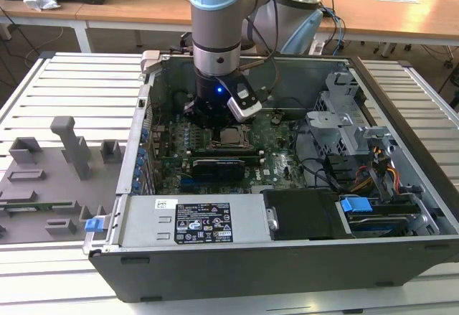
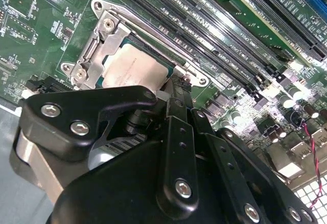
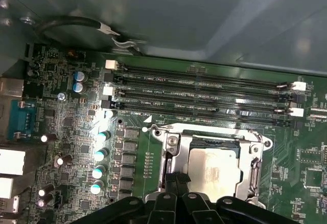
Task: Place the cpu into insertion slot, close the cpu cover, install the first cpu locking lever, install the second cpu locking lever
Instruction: 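Close the cpu cover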
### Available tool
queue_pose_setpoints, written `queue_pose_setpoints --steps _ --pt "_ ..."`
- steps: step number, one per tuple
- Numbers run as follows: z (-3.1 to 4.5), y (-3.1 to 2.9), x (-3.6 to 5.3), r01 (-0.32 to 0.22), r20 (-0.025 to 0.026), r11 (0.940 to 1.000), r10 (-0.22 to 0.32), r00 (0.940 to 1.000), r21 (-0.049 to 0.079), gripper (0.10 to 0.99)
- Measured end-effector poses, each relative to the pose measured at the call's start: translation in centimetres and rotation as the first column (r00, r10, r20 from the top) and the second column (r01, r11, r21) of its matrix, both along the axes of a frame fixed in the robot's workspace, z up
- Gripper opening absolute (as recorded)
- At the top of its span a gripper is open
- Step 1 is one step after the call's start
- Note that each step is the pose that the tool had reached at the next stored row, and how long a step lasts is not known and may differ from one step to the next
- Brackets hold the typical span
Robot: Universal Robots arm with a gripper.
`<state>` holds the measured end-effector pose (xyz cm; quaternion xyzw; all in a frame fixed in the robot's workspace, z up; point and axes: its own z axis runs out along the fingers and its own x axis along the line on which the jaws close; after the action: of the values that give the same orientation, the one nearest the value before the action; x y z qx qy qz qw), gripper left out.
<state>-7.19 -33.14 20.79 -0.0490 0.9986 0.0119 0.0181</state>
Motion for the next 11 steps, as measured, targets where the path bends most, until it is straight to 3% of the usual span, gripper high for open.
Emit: queue_pose_setpoints --steps 11 --pt "-0.20 -0.01 0.10 0.000 -0.0001 1.0000 0.000 1.0000 0.000 0.106"
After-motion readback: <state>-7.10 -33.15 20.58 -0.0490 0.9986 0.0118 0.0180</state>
